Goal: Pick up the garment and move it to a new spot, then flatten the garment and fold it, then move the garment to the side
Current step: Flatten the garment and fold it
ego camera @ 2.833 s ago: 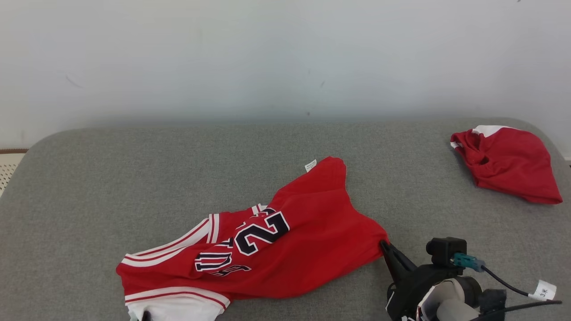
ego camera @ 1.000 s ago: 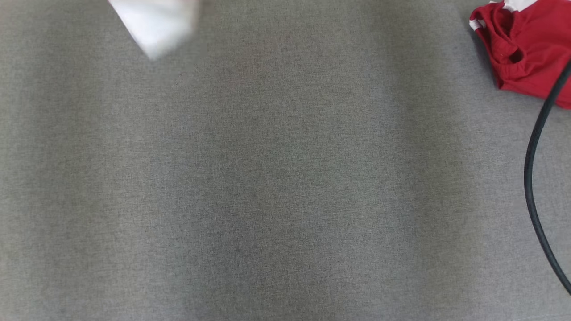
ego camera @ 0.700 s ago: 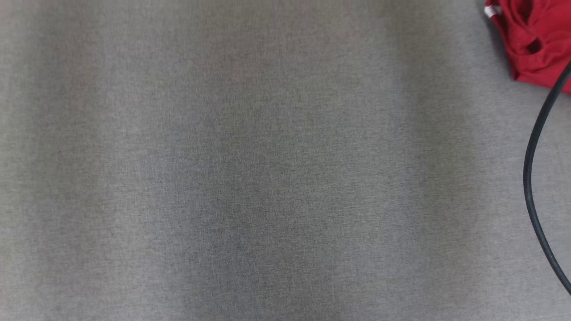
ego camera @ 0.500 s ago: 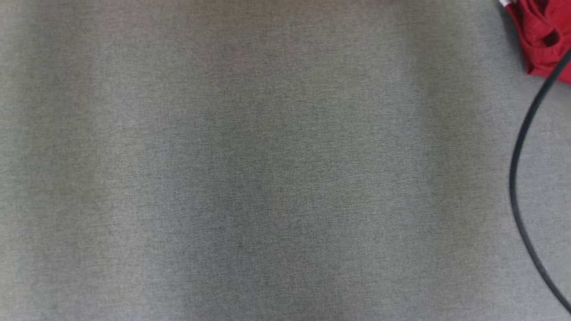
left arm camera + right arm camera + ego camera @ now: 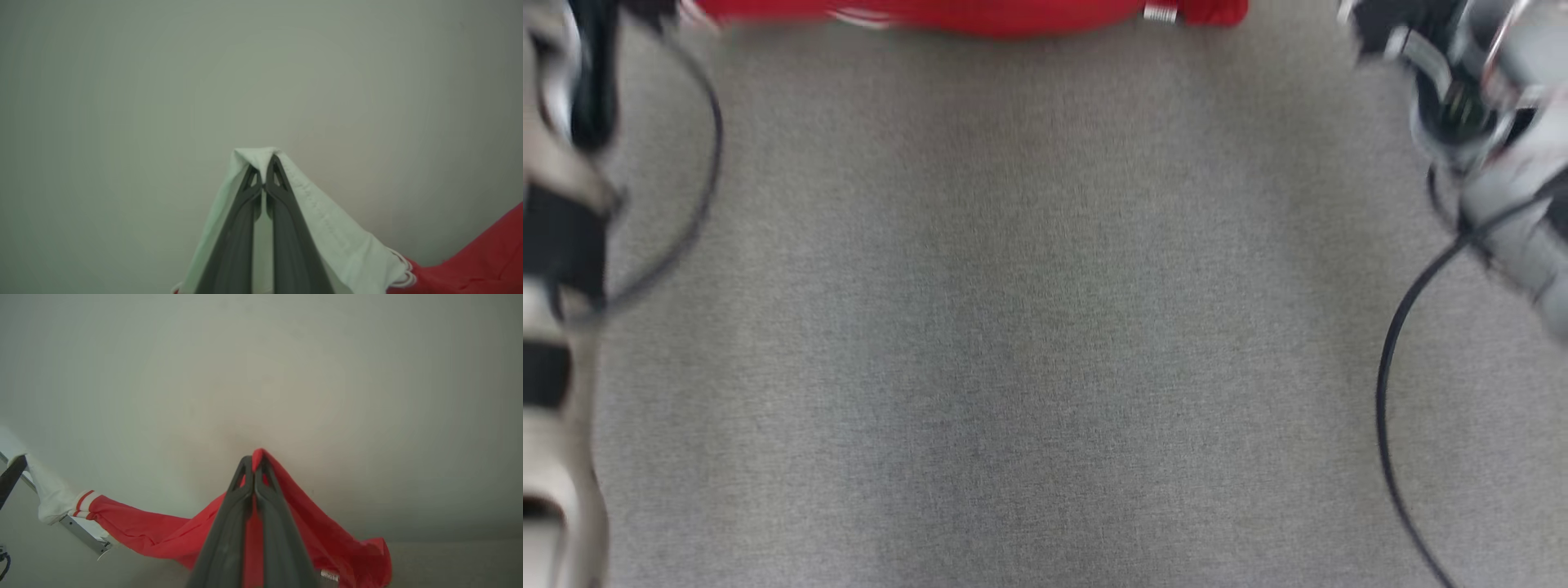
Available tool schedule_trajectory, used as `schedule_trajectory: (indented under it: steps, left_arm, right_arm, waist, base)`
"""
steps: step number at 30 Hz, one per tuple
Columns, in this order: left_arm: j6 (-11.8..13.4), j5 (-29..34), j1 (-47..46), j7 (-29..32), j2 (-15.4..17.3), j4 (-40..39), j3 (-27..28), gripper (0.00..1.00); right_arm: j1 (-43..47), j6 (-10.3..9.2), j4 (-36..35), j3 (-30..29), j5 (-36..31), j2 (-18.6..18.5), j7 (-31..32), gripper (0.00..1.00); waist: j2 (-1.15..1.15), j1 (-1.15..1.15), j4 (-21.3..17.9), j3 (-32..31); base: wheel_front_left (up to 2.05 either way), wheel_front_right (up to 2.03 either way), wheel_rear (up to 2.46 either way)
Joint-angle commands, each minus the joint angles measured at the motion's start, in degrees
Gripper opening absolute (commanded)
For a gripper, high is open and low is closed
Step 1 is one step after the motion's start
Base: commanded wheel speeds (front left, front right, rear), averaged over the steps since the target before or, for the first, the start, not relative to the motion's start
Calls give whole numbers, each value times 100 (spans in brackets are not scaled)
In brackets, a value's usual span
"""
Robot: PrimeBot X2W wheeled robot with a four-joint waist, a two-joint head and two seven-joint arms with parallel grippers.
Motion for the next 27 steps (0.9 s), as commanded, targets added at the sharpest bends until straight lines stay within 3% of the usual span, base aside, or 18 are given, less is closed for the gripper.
schedule_trajectory:
  steps: [1,10,18,27]
  left_arm:
    - [51,-88,469,-32,86,-264,90,0]
    - [349,-695,3317,-8,137,-1991,637,0]
    - [776,-1150,5811,-13,-274,-3340,1004,0]
    - [907,-1227,7728,-26,-680,-4105,983,0]
  right_arm:
    - [318,-3,-167,130,25,-107,-76,0]
    - [2032,-3,-1155,411,286,-539,-279,0]
    - [3548,-3,-1898,241,200,-871,-300,0]
    - [4935,-3,-2511,145,80,-1425,-297,0]
  waist:
    - [-1,0,32,-358]
    - [-1,0,-44,-1074]
    - [-1,0,-97,-1563]
    - [-1,0,-8,-1819]
  base:
    - [0,0,0]
    - [0,0,0]
    - [0,0,0]
    - [0,0,0]
